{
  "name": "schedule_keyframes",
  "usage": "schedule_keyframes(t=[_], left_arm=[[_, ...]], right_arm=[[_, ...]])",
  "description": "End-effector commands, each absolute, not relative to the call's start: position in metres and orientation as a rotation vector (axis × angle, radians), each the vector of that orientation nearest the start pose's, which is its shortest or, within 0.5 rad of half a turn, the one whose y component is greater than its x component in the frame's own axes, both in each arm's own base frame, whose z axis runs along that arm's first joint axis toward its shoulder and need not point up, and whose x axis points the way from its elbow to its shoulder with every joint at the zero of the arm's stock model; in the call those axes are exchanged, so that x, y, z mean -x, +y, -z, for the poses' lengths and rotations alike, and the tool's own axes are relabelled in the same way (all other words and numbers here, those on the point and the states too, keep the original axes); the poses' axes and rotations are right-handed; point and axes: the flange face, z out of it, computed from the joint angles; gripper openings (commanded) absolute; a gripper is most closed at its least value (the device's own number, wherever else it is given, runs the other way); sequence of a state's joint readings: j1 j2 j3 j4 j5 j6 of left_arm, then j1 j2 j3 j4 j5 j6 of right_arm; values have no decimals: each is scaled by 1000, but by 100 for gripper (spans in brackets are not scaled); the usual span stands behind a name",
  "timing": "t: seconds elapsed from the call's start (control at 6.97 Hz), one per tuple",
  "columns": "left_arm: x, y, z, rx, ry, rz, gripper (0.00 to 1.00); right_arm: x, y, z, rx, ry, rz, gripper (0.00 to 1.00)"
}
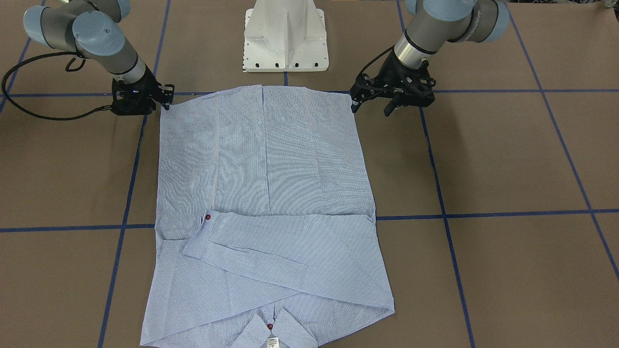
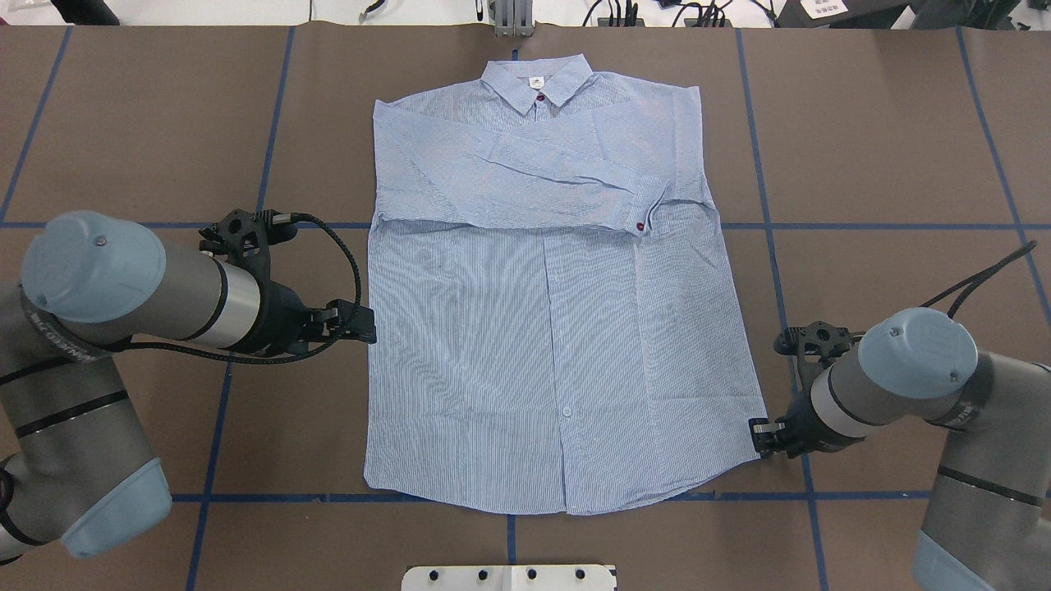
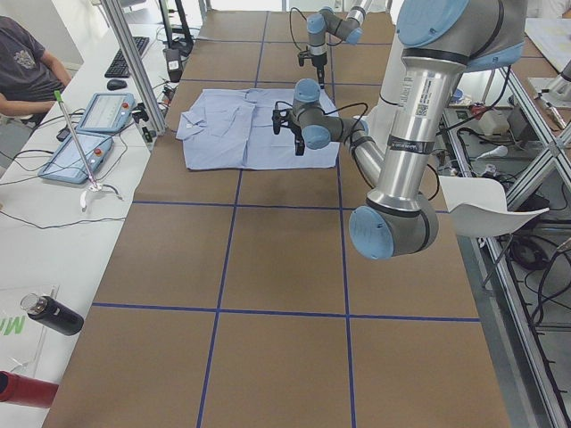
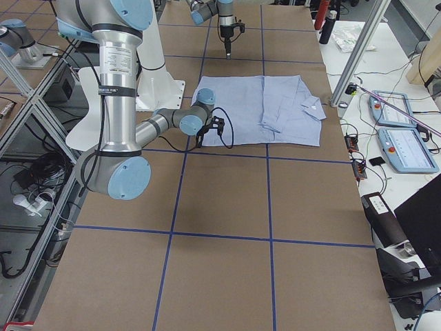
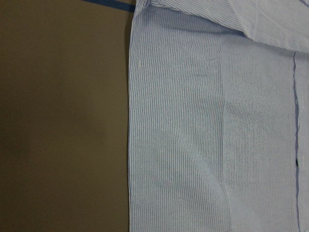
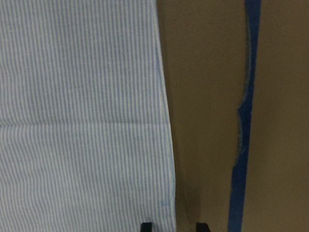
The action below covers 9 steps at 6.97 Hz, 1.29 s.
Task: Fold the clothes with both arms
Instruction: 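Move the right gripper to the hem corner nearest it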
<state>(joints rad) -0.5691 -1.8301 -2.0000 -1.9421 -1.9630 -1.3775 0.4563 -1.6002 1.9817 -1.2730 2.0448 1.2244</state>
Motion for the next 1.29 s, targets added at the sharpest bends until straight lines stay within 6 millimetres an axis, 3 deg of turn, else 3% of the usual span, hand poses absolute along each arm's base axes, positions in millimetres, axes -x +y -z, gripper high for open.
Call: schedule_keyframes(t=[0.0,0.57,0.72,1.15], left_arm=[[-404,-372,-283,-60,1100,130,100],[-404,-372,-284,-59,1098,131,100],[-404,-372,-284,-59,1098,131,100],[-405,-372,-286,-57,1094,132,100]], right_arm=[[398,-290,-447,161,-790,61,41],[405,-286,-444,164,-796,76,41],[405,-286,-444,164,-795,76,51],[404,-287,-444,163,-796,74,59]])
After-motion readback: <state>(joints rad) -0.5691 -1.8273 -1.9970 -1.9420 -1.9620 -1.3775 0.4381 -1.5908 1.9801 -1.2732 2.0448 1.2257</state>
